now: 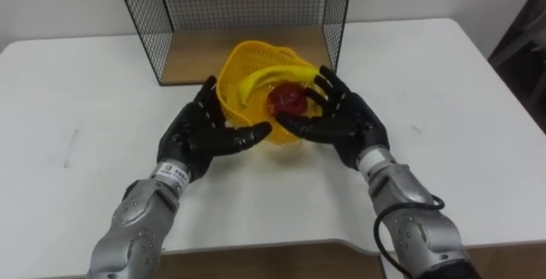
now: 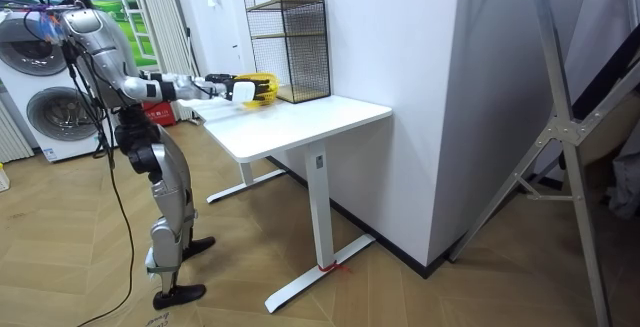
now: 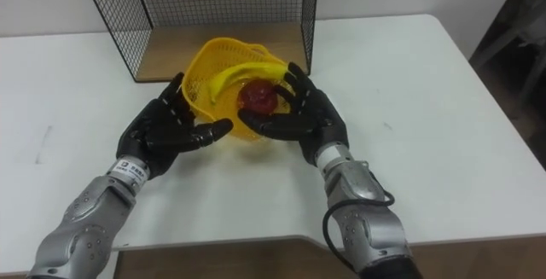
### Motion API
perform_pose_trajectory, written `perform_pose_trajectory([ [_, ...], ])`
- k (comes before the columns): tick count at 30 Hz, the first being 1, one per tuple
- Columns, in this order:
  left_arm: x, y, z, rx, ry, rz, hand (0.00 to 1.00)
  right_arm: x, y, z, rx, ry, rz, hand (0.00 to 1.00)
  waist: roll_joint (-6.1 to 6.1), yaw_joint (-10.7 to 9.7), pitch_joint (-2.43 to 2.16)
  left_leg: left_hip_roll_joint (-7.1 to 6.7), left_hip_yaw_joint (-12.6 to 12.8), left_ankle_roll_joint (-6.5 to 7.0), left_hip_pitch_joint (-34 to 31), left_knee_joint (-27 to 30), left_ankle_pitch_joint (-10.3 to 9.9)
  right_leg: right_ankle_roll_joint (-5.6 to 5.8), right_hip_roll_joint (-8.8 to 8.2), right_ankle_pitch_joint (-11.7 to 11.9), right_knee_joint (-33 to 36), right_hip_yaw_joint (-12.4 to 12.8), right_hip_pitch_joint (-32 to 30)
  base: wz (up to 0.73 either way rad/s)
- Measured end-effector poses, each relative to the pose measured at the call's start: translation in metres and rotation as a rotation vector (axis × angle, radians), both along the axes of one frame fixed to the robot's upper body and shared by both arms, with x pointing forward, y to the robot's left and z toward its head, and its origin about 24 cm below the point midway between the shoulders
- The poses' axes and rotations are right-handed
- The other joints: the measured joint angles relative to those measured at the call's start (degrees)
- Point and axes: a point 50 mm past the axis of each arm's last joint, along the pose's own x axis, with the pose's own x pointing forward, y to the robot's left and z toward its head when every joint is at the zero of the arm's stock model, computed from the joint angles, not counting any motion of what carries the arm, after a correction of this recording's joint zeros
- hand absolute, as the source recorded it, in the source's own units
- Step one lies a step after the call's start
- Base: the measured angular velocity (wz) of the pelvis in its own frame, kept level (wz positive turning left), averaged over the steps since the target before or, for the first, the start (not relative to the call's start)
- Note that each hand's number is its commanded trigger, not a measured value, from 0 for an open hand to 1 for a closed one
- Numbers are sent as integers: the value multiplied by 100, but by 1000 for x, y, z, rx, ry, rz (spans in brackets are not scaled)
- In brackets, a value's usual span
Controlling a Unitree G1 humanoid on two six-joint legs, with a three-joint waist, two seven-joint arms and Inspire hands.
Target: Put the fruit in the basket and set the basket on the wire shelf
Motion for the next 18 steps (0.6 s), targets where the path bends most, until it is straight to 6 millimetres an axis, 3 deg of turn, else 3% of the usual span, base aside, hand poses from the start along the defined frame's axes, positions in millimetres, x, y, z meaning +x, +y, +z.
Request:
perform_pose_trajectory([
  [10,0,-3,1,0,-1,-7,0,5,0,30,-28,-129,3,0,-71,-36,0,-2,-2,-1,5,1,0,0,-2,0,-5,-5,24,0],
  [18,0,-6,1,-2,-2,-15,0,7,-1,33,-64,-147,3,0,-104,-36,19,0,-9,0,1,12,0,0,-5,0,-5,-19,23,0],
])
